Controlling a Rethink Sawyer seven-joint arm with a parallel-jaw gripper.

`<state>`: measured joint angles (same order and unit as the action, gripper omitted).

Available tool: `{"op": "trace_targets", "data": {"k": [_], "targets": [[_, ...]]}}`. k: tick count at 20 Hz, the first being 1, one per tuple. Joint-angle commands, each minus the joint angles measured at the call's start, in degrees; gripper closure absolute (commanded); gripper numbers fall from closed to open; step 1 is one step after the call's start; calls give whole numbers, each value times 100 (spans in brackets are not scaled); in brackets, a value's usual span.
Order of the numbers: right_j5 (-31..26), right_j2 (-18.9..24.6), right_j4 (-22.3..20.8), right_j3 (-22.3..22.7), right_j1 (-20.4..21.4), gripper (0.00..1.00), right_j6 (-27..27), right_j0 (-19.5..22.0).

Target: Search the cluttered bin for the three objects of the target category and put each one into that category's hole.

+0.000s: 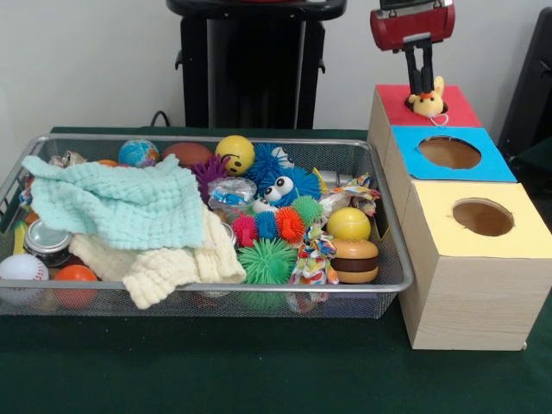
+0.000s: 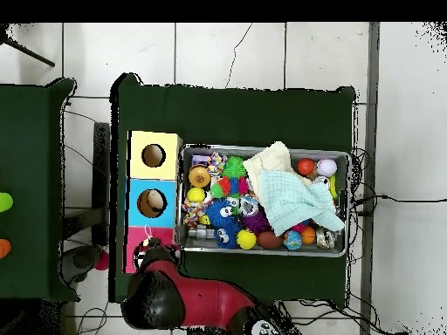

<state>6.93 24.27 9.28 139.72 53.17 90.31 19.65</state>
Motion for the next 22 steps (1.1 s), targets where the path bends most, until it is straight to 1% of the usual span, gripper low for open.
{"op": "trace_targets", "data": {"k": [1, 3, 7, 10, 18, 22], "targets": [[25, 41, -69, -408, -526, 100, 1154, 37], [25, 154, -57, -361, -588, 100, 1236, 94], [-117, 336, 10, -306, -546, 100, 1331, 189], [-169, 348, 47, -298, -512, 100, 1344, 206], [-192, 66, -15, -402, -502, 100, 1088, 20], [-228, -182, -16, -483, -407, 100, 935, -141]]}}
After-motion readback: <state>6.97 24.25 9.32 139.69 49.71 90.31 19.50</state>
